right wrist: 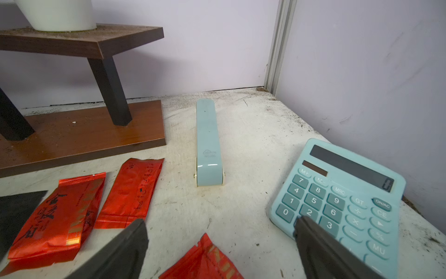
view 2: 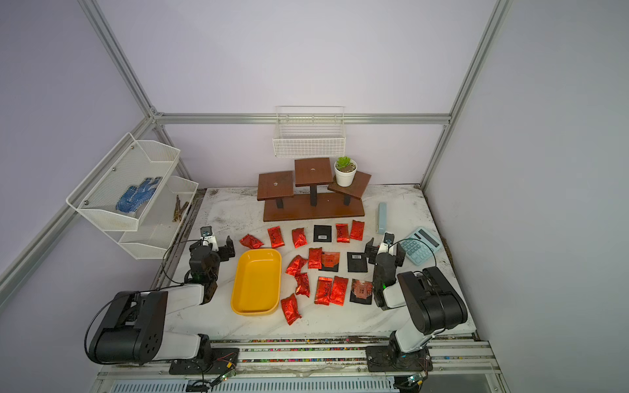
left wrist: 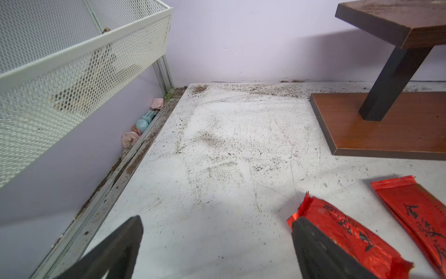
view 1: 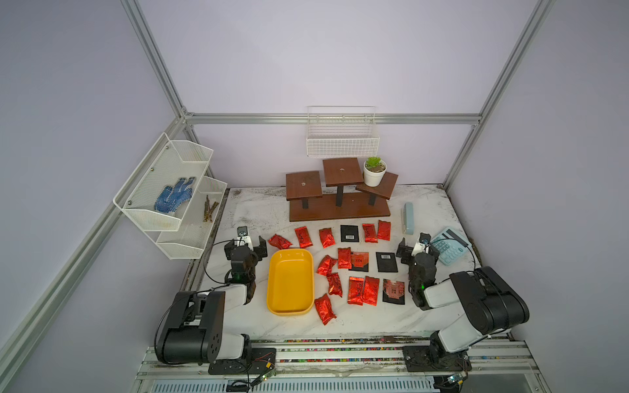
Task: Take the tea bags out of the storage box
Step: Reset both arms
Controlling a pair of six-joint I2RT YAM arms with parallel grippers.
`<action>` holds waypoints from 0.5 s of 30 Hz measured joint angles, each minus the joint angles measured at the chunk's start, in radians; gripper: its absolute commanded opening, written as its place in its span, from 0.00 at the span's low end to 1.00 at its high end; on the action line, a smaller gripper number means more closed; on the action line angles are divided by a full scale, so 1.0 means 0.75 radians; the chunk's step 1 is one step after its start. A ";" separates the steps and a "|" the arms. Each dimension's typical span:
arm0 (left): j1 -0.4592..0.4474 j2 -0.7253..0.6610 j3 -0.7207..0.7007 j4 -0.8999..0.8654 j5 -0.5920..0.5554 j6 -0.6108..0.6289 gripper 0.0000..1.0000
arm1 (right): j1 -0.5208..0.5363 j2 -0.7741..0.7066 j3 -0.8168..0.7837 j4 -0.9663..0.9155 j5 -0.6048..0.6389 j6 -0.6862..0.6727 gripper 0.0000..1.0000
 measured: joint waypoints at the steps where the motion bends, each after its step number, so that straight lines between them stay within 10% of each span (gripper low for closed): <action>1: 0.001 0.073 -0.032 0.119 0.001 0.001 1.00 | -0.003 0.000 0.006 0.008 -0.005 0.001 1.00; 15: 0.007 0.151 0.047 0.018 0.001 -0.016 1.00 | -0.011 0.000 0.019 0.021 -0.015 0.007 1.00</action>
